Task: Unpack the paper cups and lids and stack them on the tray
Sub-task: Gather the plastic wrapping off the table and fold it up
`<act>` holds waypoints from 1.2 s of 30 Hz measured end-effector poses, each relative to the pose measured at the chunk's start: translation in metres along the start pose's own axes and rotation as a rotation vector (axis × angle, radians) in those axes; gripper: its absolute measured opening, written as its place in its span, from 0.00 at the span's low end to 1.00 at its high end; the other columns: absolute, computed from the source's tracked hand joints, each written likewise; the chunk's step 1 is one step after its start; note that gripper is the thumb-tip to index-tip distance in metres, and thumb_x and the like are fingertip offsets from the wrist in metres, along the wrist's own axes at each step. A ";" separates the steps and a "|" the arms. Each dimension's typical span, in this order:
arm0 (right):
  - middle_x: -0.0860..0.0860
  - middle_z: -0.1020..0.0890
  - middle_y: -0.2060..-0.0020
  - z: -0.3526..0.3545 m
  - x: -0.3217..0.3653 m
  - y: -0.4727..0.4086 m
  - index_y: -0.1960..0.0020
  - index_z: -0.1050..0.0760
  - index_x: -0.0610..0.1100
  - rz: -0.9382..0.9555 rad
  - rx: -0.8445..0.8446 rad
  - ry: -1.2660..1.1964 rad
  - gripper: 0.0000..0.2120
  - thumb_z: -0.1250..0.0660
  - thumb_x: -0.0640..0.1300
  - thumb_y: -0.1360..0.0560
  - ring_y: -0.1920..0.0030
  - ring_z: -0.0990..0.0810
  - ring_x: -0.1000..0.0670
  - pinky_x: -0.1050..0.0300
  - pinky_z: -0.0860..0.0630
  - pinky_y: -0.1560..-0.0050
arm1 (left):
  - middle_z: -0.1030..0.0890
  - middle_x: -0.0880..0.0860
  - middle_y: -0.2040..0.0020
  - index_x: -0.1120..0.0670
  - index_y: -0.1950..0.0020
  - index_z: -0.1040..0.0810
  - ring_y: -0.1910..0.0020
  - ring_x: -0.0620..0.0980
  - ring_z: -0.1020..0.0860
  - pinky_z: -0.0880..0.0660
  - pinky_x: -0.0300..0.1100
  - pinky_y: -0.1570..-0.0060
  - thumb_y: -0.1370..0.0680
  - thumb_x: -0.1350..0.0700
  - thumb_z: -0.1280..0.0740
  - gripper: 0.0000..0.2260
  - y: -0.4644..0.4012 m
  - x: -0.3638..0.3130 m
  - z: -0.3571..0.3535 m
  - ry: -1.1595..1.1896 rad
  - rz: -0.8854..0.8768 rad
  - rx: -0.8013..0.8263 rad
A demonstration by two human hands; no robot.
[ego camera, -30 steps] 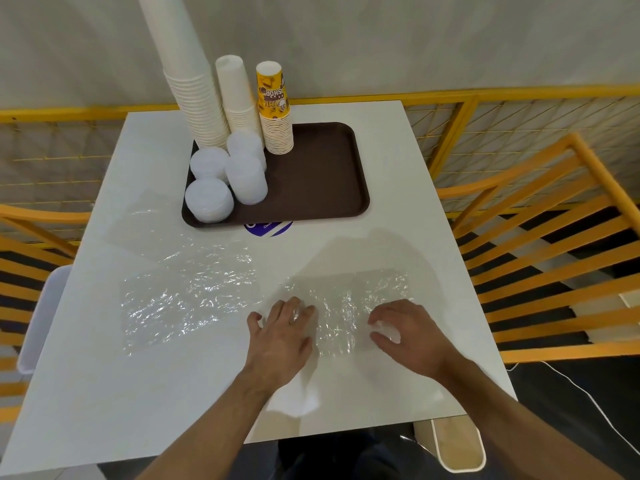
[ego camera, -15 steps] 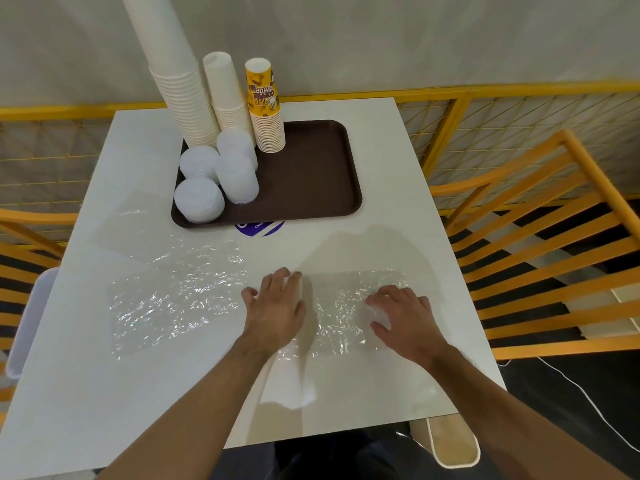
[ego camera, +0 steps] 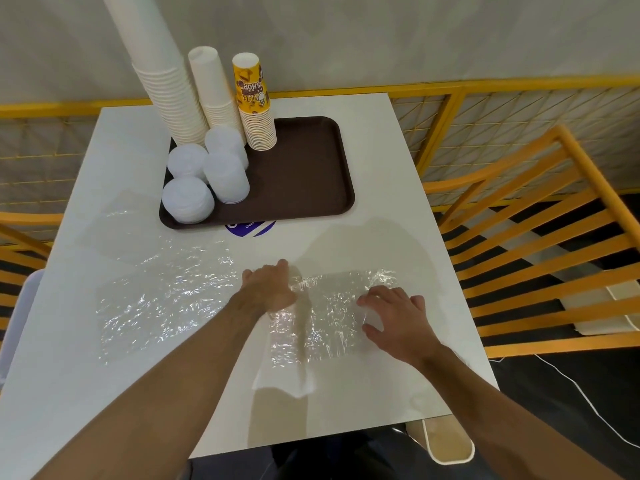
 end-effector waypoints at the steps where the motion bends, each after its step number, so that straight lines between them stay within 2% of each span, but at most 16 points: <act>1: 0.60 0.27 0.33 0.000 0.000 0.000 0.33 0.26 0.59 0.000 0.003 0.000 0.21 0.32 0.55 0.26 0.35 0.28 0.51 0.53 0.42 0.46 | 0.23 0.51 0.54 0.54 0.45 0.28 0.48 0.54 0.22 0.31 0.48 0.43 0.25 0.50 0.33 0.12 0.001 0.001 0.003 -0.005 0.001 0.021; 4: 0.61 0.29 0.32 0.002 0.001 0.000 0.32 0.27 0.60 -0.005 0.012 0.008 0.21 0.33 0.55 0.25 0.34 0.29 0.52 0.54 0.44 0.45 | 0.23 0.53 0.57 0.59 0.52 0.23 0.54 0.53 0.22 0.29 0.42 0.58 0.24 0.52 0.32 0.10 0.004 0.005 0.012 0.114 0.011 0.090; 7: 0.61 0.30 0.32 0.003 0.001 0.000 0.32 0.28 0.60 -0.010 0.023 0.011 0.21 0.33 0.55 0.24 0.33 0.31 0.52 0.54 0.45 0.46 | 0.23 0.55 0.57 0.58 0.49 0.25 0.62 0.51 0.24 0.28 0.43 0.61 0.23 0.56 0.33 0.07 0.013 0.012 0.014 0.515 0.107 0.114; 8: 0.61 0.30 0.32 0.003 0.001 0.000 0.32 0.28 0.60 -0.012 0.023 0.006 0.21 0.33 0.55 0.25 0.33 0.30 0.52 0.54 0.46 0.46 | 0.22 0.56 0.57 0.56 0.46 0.28 0.65 0.51 0.23 0.27 0.43 0.63 0.23 0.56 0.32 0.09 0.018 0.017 0.011 0.663 0.150 0.131; 10: 0.61 0.29 0.32 0.003 0.002 0.001 0.33 0.27 0.60 -0.016 0.016 -0.006 0.21 0.32 0.54 0.25 0.33 0.29 0.51 0.54 0.46 0.46 | 0.19 0.59 0.55 0.49 0.38 0.36 0.65 0.51 0.21 0.23 0.44 0.64 0.24 0.57 0.29 0.20 0.026 0.028 -0.003 0.894 0.184 0.140; 12: 0.61 0.29 0.32 0.003 0.002 0.000 0.32 0.27 0.61 -0.022 0.022 0.000 0.21 0.32 0.54 0.25 0.33 0.30 0.52 0.54 0.46 0.46 | 0.20 0.58 0.61 0.44 0.35 0.41 0.67 0.50 0.22 0.22 0.42 0.64 0.25 0.61 0.29 0.28 0.036 0.033 -0.017 1.063 0.155 0.072; 14: 0.62 0.30 0.32 0.003 0.003 0.000 0.32 0.28 0.61 -0.021 0.026 0.003 0.21 0.32 0.55 0.25 0.33 0.30 0.53 0.54 0.46 0.46 | 0.25 0.54 0.64 0.42 0.36 0.40 0.69 0.49 0.26 0.23 0.42 0.65 0.26 0.66 0.29 0.29 0.048 0.033 -0.028 1.164 0.089 -0.005; 17: 0.62 0.29 0.33 0.003 0.002 0.001 0.33 0.28 0.62 -0.018 0.027 0.005 0.20 0.33 0.55 0.25 0.34 0.29 0.53 0.54 0.45 0.46 | 0.24 0.57 0.50 0.44 0.44 0.26 0.64 0.50 0.23 0.21 0.43 0.61 0.26 0.70 0.30 0.22 0.058 0.032 -0.042 1.173 0.012 -0.071; 19: 0.62 0.29 0.33 0.003 0.002 0.001 0.33 0.27 0.61 -0.008 0.025 0.007 0.20 0.32 0.55 0.25 0.34 0.29 0.53 0.53 0.45 0.46 | 0.21 0.56 0.48 0.44 0.49 0.20 0.62 0.49 0.20 0.20 0.43 0.57 0.27 0.70 0.30 0.20 0.061 0.033 -0.049 1.116 0.024 -0.116; 21: 0.62 0.30 0.32 0.004 0.002 0.000 0.33 0.28 0.62 -0.005 0.031 0.018 0.20 0.33 0.55 0.24 0.34 0.29 0.53 0.53 0.45 0.45 | 0.18 0.58 0.53 0.43 0.46 0.20 0.62 0.50 0.20 0.22 0.43 0.58 0.29 0.71 0.30 0.24 0.062 0.033 -0.050 1.086 0.070 -0.155; 23: 0.63 0.30 0.32 0.006 0.002 0.000 0.32 0.29 0.62 0.003 0.044 0.031 0.20 0.34 0.55 0.24 0.34 0.30 0.53 0.53 0.46 0.45 | 0.18 0.65 0.57 0.45 0.41 0.21 0.63 0.51 0.21 0.23 0.42 0.60 0.30 0.72 0.31 0.26 0.062 0.032 -0.050 1.062 0.094 -0.170; 27: 0.62 0.29 0.34 0.013 0.002 0.001 0.34 0.27 0.63 -0.022 0.009 -0.026 0.19 0.33 0.55 0.24 0.35 0.30 0.54 0.53 0.45 0.45 | 0.17 0.64 0.55 0.48 0.37 0.23 0.63 0.53 0.21 0.22 0.40 0.62 0.29 0.73 0.32 0.27 0.061 0.033 -0.050 1.016 0.061 -0.200; 31: 0.55 0.25 0.36 0.021 -0.015 -0.003 0.35 0.23 0.56 -0.119 -0.083 -0.137 0.17 0.31 0.50 0.23 0.36 0.26 0.49 0.49 0.35 0.42 | 0.16 0.61 0.56 0.48 0.35 0.24 0.61 0.55 0.17 0.23 0.33 0.62 0.29 0.72 0.33 0.27 0.058 0.037 -0.052 0.967 0.055 -0.201; 33: 0.53 0.25 0.36 0.019 -0.023 -0.003 0.34 0.23 0.54 -0.149 -0.054 -0.161 0.17 0.31 0.47 0.23 0.37 0.25 0.47 0.46 0.29 0.40 | 0.16 0.57 0.57 0.49 0.34 0.24 0.61 0.51 0.16 0.25 0.30 0.64 0.28 0.71 0.32 0.26 0.059 0.036 -0.051 0.926 0.040 -0.209; 36: 0.51 0.24 0.39 0.011 -0.025 0.000 0.36 0.22 0.51 -0.118 -0.034 -0.222 0.18 0.30 0.42 0.25 0.42 0.22 0.46 0.46 0.22 0.42 | 0.17 0.55 0.54 0.48 0.33 0.26 0.64 0.44 0.18 0.29 0.27 0.67 0.27 0.69 0.32 0.25 0.062 0.033 -0.046 0.878 0.025 -0.205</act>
Point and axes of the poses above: each hand's wrist, its own y-axis away from the middle knuckle, its own z-axis out of the back of the hand, x = y × z, the point moved 1 cm from there along -y, towards the middle knuckle
